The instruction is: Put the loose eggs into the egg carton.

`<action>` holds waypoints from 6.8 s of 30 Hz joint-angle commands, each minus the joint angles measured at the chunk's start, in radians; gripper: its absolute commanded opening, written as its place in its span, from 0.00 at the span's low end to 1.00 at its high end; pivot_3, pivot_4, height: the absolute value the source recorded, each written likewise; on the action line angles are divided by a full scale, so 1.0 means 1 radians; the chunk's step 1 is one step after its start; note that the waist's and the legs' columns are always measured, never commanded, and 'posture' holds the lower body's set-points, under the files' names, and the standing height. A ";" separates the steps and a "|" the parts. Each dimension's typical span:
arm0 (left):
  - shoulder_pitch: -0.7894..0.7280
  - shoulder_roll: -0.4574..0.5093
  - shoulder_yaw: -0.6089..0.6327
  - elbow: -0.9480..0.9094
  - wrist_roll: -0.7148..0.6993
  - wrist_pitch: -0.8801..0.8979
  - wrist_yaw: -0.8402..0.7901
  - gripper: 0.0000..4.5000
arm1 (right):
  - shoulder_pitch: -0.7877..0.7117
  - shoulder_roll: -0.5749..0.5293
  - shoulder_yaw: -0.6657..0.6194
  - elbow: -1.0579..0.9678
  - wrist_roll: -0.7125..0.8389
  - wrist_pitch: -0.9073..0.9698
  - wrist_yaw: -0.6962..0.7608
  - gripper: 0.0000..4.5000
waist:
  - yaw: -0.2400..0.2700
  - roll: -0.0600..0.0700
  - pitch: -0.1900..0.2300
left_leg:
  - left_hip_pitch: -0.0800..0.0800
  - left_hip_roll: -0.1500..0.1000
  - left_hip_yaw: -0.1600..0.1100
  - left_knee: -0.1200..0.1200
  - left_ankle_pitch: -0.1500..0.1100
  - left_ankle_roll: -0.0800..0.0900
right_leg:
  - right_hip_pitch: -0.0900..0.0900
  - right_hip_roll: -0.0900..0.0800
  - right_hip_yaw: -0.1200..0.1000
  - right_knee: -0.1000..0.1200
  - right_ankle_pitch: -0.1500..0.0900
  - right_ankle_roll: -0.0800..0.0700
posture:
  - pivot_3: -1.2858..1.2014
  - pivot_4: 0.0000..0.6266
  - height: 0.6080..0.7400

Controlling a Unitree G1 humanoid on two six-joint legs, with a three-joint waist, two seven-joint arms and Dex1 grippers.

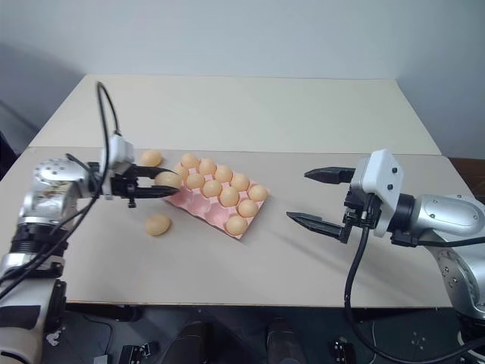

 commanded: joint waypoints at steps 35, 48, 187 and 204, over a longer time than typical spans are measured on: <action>0.870 0.292 0.870 -0.616 -0.384 0.300 -0.005 0.99 | -0.134 0.015 0.141 0.179 -0.079 -0.097 0.139 1.00 | -0.005 0.001 0.000 | 0.001 0.001 0.001 -0.001 0.000 0.000 | 0.000 0.000 0.000 -0.001 0.000 0.000 | 0.52 0.24 1.00; 1.001 0.221 0.883 -0.694 -0.408 0.298 0.117 0.99 | -0.137 0.011 0.152 0.206 -0.105 -0.099 0.174 1.00 | 0.005 0.000 0.000 | 0.002 0.001 0.002 -0.001 0.000 0.000 | 0.001 -0.001 0.001 -0.002 0.000 0.000 | 0.52 0.24 1.00; 0.873 0.281 0.884 -0.662 -0.317 0.353 0.048 0.99 | -0.041 -0.027 0.024 0.050 -0.016 -0.019 0.042 1.00 | -0.002 0.000 0.000 | 0.001 0.001 0.000 -0.001 0.000 0.000 | 0.000 -0.001 0.000 -0.002 0.000 0.000 | 0.52 0.24 1.00; 0.771 0.250 0.639 -0.751 -0.406 0.369 0.179 0.99 | -0.080 -0.029 0.050 0.099 -0.048 -0.025 0.101 1.00 | 0.007 -0.001 -0.001 | 0.002 0.001 0.000 -0.001 0.000 0.000 | 0.002 -0.001 0.000 -0.002 0.000 0.000 | 0.52 0.24 1.00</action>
